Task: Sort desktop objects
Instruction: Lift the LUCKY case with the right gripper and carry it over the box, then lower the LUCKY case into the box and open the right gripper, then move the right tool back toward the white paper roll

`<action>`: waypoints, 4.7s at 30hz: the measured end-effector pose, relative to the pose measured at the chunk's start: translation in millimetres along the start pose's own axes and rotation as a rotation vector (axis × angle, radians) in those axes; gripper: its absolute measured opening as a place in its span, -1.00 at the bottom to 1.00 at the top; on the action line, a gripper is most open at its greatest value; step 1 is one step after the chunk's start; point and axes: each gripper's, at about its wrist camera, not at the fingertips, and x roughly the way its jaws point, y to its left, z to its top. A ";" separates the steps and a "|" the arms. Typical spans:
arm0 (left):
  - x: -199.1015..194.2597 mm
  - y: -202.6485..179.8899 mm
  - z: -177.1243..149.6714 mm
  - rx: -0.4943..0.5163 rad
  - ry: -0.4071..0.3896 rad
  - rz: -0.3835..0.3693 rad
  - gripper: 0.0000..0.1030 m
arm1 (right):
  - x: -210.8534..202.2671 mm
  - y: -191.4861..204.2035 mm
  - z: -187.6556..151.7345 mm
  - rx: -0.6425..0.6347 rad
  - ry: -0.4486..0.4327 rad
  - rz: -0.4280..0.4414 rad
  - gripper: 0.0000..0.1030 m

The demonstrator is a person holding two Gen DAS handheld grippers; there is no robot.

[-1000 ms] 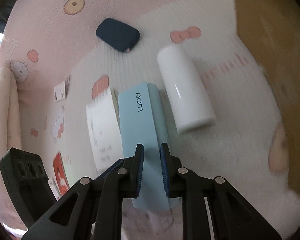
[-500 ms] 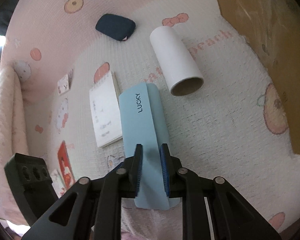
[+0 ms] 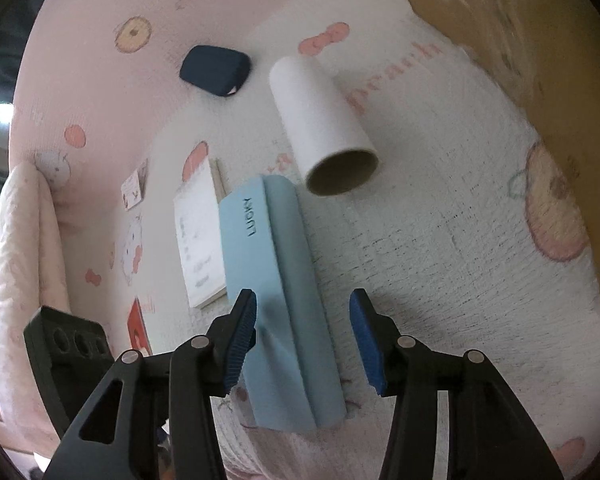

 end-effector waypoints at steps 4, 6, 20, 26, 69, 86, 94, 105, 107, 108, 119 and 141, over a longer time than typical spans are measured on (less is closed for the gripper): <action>1.3 -1.4 -1.7 -0.005 -0.022 0.002 -0.07 | 4.1 -7.0 0.8 0.040 0.001 0.045 -0.08; 1.9 -1.8 -2.6 -0.009 -0.028 -0.001 -0.12 | 4.4 -5.7 0.2 0.038 -0.005 0.044 -0.08; -37.1 -18.0 2.3 0.040 -0.110 -0.038 -0.20 | -23.6 48.7 4.3 -0.097 -0.066 0.078 -0.23; -83.5 -35.6 11.1 0.071 -0.213 -0.101 -0.22 | -50.0 85.8 7.4 -0.197 -0.118 0.096 -0.23; -78.7 -240.6 -11.4 0.391 -0.271 -0.222 -0.27 | -250.7 35.7 47.9 -0.283 -0.398 0.108 -0.23; 6.0 -296.6 -18.0 0.374 -0.162 -0.165 -0.29 | -270.7 -39.6 104.6 -0.203 -0.351 0.073 -0.23; 25.4 -317.8 -25.4 0.447 -0.129 0.007 -0.32 | -258.3 -61.0 116.7 -0.162 -0.263 0.060 -0.23; 36.3 -337.7 -29.7 0.577 -0.064 0.183 -0.50 | -232.0 -44.5 117.6 -0.193 -0.124 0.080 -0.40; 33.7 -332.0 -25.4 0.542 -0.066 0.173 -0.50 | -236.8 -41.8 117.1 -0.212 -0.140 0.047 -0.40; 31.7 -329.5 -23.2 0.527 -0.072 0.176 -0.49 | -238.6 -41.7 116.8 -0.215 -0.145 0.043 -0.39; 2.6 -321.9 -24.6 0.479 -0.138 0.062 -0.10 | -265.2 -44.5 113.3 -0.179 -0.217 -0.008 -0.39; -102.6 -230.8 -1.5 0.391 -0.273 0.022 -0.08 | -252.6 75.5 53.3 -0.329 -0.259 -0.070 -0.36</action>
